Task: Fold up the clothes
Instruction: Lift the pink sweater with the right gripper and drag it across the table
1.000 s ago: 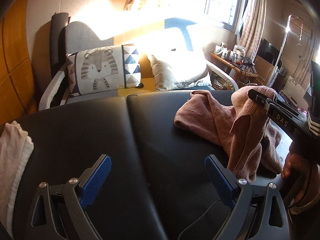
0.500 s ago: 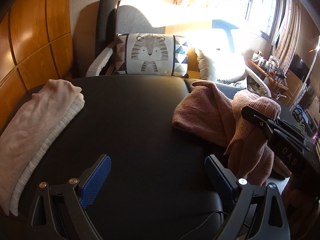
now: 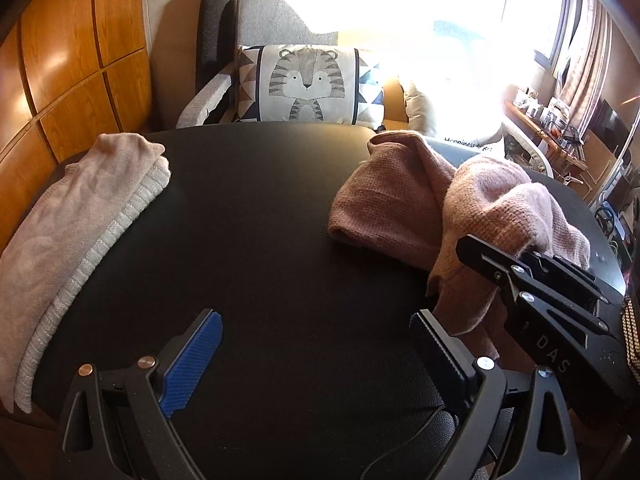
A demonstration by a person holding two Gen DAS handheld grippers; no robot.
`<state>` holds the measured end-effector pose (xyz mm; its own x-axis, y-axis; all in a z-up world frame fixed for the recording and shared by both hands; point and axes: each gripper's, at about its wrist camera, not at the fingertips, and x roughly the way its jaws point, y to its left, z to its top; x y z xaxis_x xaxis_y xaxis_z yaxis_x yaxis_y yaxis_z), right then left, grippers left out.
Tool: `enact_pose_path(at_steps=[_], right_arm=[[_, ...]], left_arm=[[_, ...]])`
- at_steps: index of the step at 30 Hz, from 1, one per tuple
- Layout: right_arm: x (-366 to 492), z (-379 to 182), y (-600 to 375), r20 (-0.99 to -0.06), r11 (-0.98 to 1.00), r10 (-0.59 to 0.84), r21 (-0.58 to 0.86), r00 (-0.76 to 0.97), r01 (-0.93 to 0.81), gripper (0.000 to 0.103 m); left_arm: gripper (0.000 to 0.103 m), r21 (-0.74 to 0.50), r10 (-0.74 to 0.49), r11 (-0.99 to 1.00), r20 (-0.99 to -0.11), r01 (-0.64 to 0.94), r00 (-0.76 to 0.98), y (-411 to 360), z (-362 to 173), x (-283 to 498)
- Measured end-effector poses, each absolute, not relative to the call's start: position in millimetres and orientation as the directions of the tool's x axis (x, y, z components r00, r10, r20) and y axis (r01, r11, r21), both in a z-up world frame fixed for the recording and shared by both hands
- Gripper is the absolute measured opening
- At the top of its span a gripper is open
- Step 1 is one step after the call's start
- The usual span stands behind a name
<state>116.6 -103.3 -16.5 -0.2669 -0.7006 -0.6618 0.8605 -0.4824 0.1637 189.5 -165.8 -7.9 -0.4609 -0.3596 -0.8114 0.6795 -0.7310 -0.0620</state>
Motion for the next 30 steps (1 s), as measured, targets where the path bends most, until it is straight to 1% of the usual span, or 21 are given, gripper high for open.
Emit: enact_pose_path(at_steps=[2, 4, 7, 12, 21, 28, 30], right_arm=[[116, -22, -104, -0.669, -0.493, -0.692, 0.163, -0.271, 0.855, 0.033], [112, -26, -103, -0.675, -0.501, -0.689, 0.179, -0.265, 0.847, 0.044], [106, -27, -100, -0.683, -0.521, -0.677, 0.181, -0.274, 0.834, 0.051], [102, -29, -102, -0.704, -0.546, -0.646, 0.154, -0.296, 0.824, 0.055], [97, -31, -97, -0.718, -0.569, -0.626, 0.153, -0.305, 0.808, 0.055], [96, -21, -66, -0.676, -0.567, -0.662, 0.168, -0.324, 0.807, 0.055], [96, -20, -48, -0.668, -0.587, -0.649, 0.137, -0.363, 0.798, 0.055]], left_arm=[[0.096, -0.06, -0.357, -0.73, -0.817, 0.681, -0.454, -164, -11, 188], [0.096, -0.059, -0.354, -0.725, -0.823, 0.686, -0.445, -165, -13, 187], [0.096, -0.054, -0.352, -0.718, -0.832, 0.694, -0.429, -165, -19, 185], [0.096, -0.052, -0.344, -0.707, -0.846, 0.705, -0.408, -168, -28, 182], [0.096, -0.063, -0.333, -0.698, -0.853, 0.714, -0.401, -169, -35, 182], [0.096, -0.075, -0.315, -0.694, -0.862, 0.716, -0.396, -171, -39, 181], [0.096, -0.078, -0.309, -0.696, -0.865, 0.714, -0.396, -170, -40, 180]])
